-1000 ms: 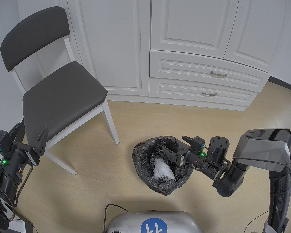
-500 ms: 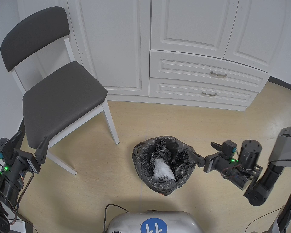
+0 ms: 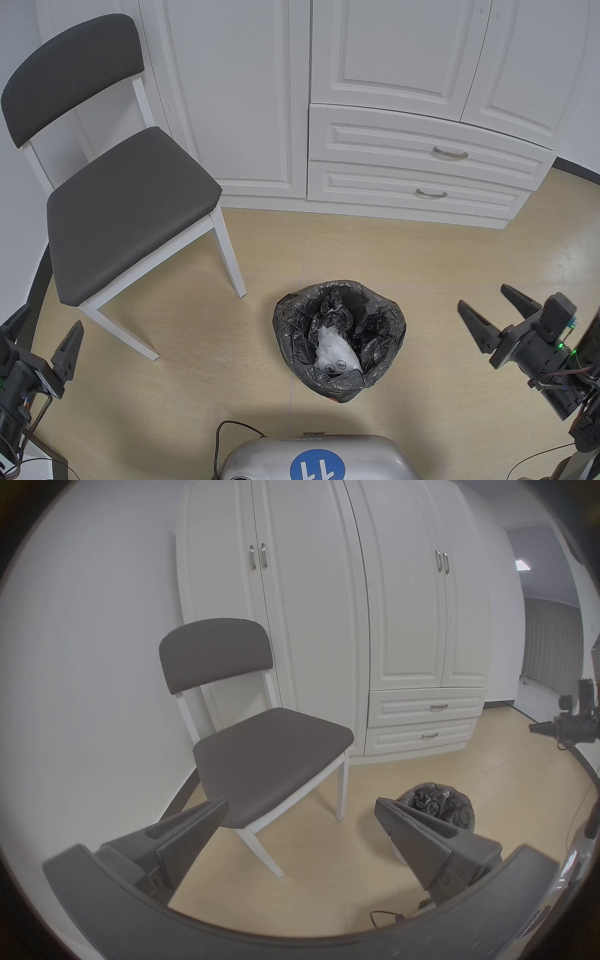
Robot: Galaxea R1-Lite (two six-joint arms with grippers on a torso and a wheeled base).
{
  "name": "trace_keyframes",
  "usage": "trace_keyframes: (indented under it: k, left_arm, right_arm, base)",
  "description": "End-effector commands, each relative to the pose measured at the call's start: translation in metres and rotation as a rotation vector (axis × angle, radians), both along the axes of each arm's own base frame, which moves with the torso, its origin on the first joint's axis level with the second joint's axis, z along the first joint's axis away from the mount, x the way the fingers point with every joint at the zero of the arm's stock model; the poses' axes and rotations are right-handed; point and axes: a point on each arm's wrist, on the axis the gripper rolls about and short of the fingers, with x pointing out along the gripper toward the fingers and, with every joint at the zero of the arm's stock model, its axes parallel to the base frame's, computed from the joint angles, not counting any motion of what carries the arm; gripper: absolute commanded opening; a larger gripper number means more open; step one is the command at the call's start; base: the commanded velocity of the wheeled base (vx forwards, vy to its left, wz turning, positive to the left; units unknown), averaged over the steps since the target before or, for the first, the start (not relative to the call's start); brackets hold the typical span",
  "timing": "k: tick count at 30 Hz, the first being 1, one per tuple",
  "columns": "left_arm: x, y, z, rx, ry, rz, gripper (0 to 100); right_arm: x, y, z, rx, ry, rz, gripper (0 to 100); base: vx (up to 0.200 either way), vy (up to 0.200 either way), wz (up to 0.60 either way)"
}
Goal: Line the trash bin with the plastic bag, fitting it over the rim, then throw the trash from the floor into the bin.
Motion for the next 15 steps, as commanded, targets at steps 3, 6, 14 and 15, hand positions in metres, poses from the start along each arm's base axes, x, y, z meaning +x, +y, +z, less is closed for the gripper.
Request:
trace_keyframes:
  k: [3,6,14,15]
  left_arm:
    - [-0.033,0.012,0.018,-0.054,-0.167,0.025,100]
    - [-0.039,0.015,0.019,-0.058,-0.199,0.044,100]
    - [-0.053,0.02,0.022,-0.066,-0.282,0.095,100]
    - [-0.054,0.02,0.022,-0.065,-0.283,0.104,100]
  right_arm:
    - [-0.054,-0.024,0.032,0.032,-0.163,-0.044,100]
    - [-0.068,-0.037,0.037,-0.022,-0.216,-0.114,100]
    - [-0.105,-0.073,0.044,-0.044,-0.343,-0.339,100]
    - [-0.11,-0.076,0.044,-0.043,-0.352,-0.362,100]
  base:
    - [0.0,0.0,0.0]
    - [0.0,0.0,0.0]
    - [0.0,0.0,0.0]
    - [0.0,0.0,0.0]
